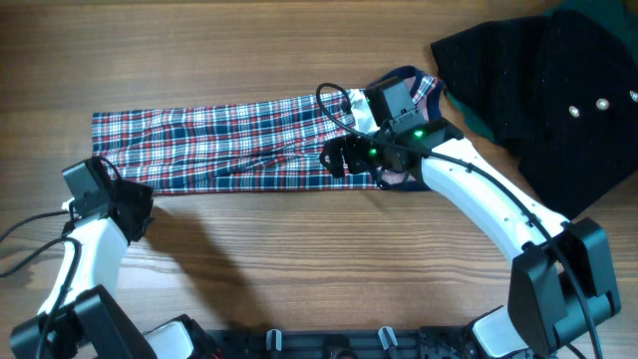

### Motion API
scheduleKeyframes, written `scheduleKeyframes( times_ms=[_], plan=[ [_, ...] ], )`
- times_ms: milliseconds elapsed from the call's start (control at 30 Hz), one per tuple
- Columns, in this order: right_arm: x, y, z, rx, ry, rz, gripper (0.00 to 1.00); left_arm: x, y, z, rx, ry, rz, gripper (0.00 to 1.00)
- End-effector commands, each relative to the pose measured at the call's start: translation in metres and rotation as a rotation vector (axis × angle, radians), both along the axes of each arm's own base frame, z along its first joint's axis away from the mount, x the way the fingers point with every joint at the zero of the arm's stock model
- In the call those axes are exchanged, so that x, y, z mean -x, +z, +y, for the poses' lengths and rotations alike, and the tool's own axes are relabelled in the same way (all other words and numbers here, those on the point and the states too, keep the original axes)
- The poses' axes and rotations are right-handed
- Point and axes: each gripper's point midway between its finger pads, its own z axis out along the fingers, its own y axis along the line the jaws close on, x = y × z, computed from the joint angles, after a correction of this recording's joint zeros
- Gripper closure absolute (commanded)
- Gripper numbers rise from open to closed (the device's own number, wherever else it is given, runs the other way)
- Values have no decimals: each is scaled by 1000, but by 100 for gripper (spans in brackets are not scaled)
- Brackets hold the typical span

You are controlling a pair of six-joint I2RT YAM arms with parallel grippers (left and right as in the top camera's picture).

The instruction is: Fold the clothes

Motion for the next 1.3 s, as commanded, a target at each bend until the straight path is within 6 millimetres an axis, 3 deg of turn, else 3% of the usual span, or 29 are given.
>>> scheduleKeyframes(
  times_ms=[0,67,167,333,567,733,800,867,1000,1067,1200,1267],
  plan=[
    [-5,6,-2,5,-20,-13,0,4,-22,5,0,28,47,96],
    [-4,5,-2,7,-20,-10,1,-2,-33,8,13,54,40,96],
    [-4,5,-2,7,-20,-10,0,-17,-33,11,10,46,-15,96],
    [-5,5,-2,7,-20,-11,0,-49,-13,13,7,3,-175,96],
    [-6,3,-3,13,-23,-12,0,-73,7,-7,99,-102,-288,96],
    [-7,3,-2,12,-23,-14,1,-95,31,4,30,-135,-369,96],
    [-9,4,-1,7,-24,-22,0,-104,43,21,-75,-108,-402,96],
    [-9,4,-1,6,-24,-24,0,-105,42,26,-134,-113,-384,96],
    [-7,5,3,-18,-15,-12,0,-97,12,26,-138,-96,-286,96],
    [-2,9,12,-68,27,2,0,-96,7,25,-132,-97,-274,96],
    [7,23,33,-152,118,6,0,-102,18,16,-128,-176,-309,96],
    [7,29,39,-151,149,-22,0,-106,31,2,-85,-234,-358,96]
  ],
)
